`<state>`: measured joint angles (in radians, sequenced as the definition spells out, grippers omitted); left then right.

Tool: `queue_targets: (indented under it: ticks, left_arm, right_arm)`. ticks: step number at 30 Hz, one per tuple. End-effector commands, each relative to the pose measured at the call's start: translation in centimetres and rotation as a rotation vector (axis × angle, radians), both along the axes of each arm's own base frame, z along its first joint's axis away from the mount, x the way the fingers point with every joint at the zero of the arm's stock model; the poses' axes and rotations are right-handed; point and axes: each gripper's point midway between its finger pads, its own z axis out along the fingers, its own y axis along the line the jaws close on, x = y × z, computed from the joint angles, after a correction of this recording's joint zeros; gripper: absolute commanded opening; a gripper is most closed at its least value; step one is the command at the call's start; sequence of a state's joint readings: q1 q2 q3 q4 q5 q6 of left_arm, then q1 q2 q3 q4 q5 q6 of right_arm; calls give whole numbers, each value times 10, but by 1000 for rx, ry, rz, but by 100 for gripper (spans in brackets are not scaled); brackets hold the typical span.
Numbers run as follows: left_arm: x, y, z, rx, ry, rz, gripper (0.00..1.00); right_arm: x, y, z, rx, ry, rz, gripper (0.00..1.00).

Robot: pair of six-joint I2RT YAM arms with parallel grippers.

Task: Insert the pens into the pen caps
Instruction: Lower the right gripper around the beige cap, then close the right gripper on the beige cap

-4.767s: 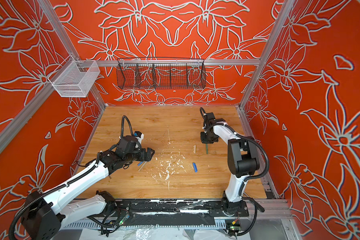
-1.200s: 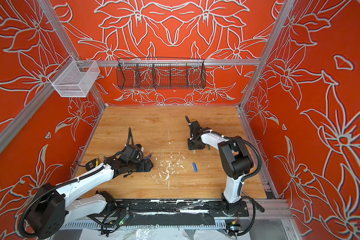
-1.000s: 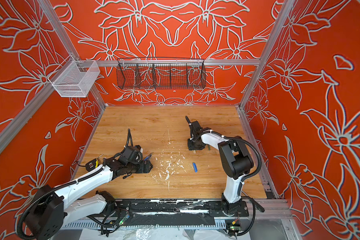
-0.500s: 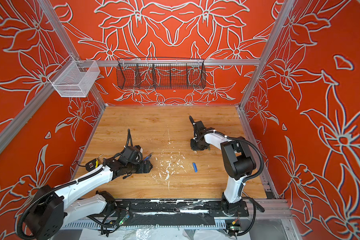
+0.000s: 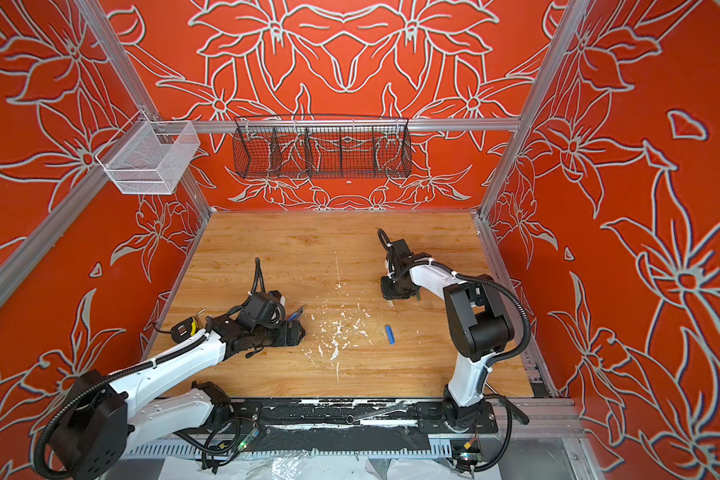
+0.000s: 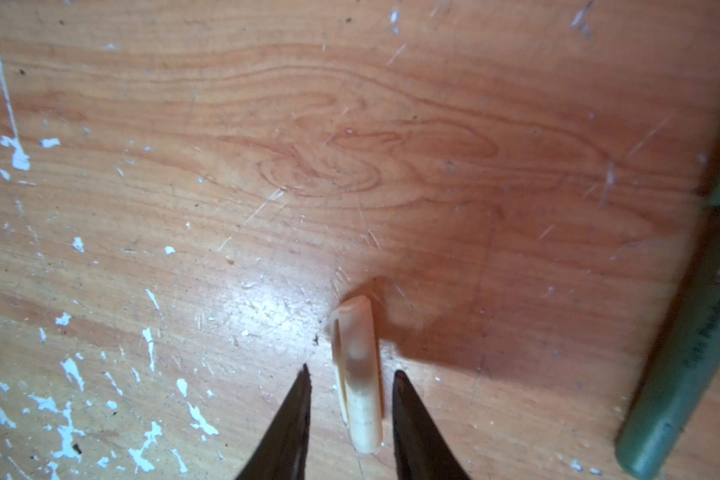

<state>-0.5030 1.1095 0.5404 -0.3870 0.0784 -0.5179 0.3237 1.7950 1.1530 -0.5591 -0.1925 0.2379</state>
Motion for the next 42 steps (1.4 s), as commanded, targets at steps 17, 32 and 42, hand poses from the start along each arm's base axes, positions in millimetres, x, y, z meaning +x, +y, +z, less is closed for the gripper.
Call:
queue_targets:
  ticks: [17,32,42]
  left_arm:
    - [1,3,-3,12,13,16,97]
    - [1,3,-2,13,9,15,97]
    - [1,4,-2,13,6,16,97]
  right_arm:
    - [-19,23,7,188,70,14,32]
    - [-10,6,4,105,39,-92,26]
    - [-2,7,-4,101,41,-121,27]
